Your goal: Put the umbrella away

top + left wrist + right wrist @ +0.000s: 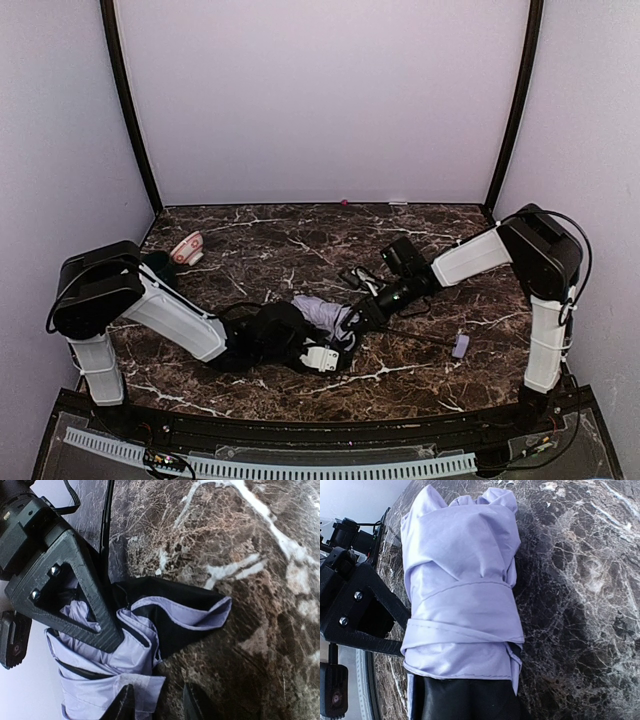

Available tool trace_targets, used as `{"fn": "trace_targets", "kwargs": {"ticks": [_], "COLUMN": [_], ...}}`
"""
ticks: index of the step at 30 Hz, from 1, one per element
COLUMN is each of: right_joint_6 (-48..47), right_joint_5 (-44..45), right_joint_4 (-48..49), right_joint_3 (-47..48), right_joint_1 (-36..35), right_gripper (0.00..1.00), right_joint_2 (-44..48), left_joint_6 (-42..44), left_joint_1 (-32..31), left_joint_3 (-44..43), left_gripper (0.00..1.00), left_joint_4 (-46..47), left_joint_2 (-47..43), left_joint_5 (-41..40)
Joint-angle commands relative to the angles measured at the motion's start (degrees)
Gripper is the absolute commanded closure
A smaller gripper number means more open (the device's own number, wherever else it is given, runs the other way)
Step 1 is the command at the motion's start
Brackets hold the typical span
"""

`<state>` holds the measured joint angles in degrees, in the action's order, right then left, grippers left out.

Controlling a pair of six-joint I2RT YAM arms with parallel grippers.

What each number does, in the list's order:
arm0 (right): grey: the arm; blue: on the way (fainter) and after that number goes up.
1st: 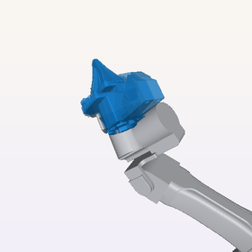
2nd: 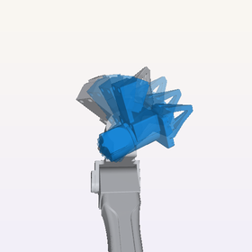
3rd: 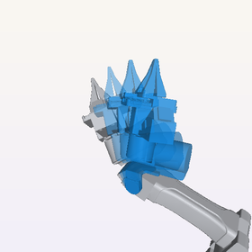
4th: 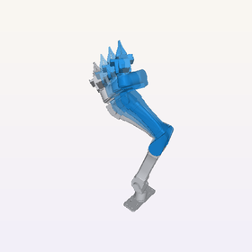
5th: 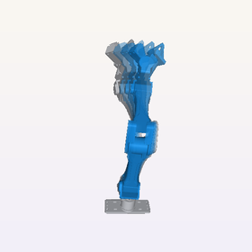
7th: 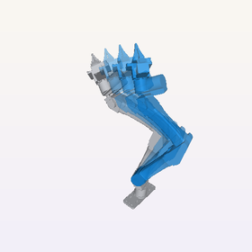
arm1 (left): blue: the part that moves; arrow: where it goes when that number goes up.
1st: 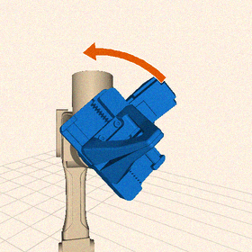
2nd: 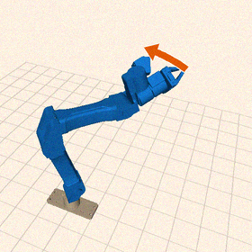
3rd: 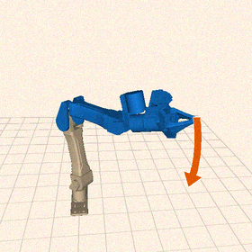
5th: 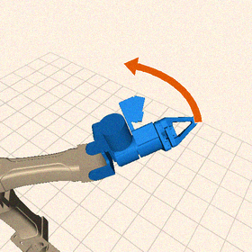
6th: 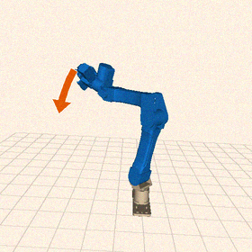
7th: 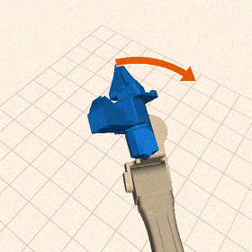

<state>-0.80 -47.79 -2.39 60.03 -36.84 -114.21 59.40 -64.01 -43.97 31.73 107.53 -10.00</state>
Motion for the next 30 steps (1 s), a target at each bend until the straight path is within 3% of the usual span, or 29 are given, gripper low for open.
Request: {"fn": "trace_targets", "kwargs": {"ticks": [1, 6, 10, 16, 21, 24, 28, 30], "right_joint_6": [0.5, 0.6, -1.8, -9.2, -7.4, -6.5, -5.7, -4.2], "right_joint_5": [3.6, 7.1, 15.1, 29.8, 22.8, 23.0, 21.1, 18.1], "right_joint_4": [-0.4, 1.2, 3.3, 6.5, 4.5, 3.5, 2.6, 3.3], "right_joint_3": [-0.6, -1.8, -4.0, -8.7, -6.9, -6.8, -6.9, -6.8], "right_joint_1": [1.0, 0.6, -2.5, -6.6, -6.2, -6.2, -5.3, -4.6], "right_gripper": [1.0, 1.0, 1.0, 1.0, 1.0, 1.0, 1.0, 1.0], "right_joint_2": [1.4, 3.0, 7.7, 13.8, 10.5, 10.1, 10.3, 11.4], "left_joint_6": [-1.8, 0.8, 4.0, 3.0, -9.1, -12.4, -13.1, -22.9], "left_joint_1": [-0.4, -0.8, -0.9, -3.1, -3.1, -3.1, -1.8, 1.6], "left_joint_3": [4.7, 8.4, 11.8, 12.5, 9.0, 8.0, 10.2, 9.4], "left_gripper": [0.65, 0.65, 0.59, 0.59, 0.59, 0.57, 0.49, 0.5], "left_joint_4": [-13.8, -1.7, 8.1, 4.0, -7.2, -13.3, -10.5, -11.4], "left_joint_2": [0.6, -2.8, -6.0, -10.7, -17.5, -22.6, -29.1, -32.2], "left_joint_5": [-3.3, -15.6, -17.2, -16.8, -12.3, -8.1, -7.0, -0.2]}}
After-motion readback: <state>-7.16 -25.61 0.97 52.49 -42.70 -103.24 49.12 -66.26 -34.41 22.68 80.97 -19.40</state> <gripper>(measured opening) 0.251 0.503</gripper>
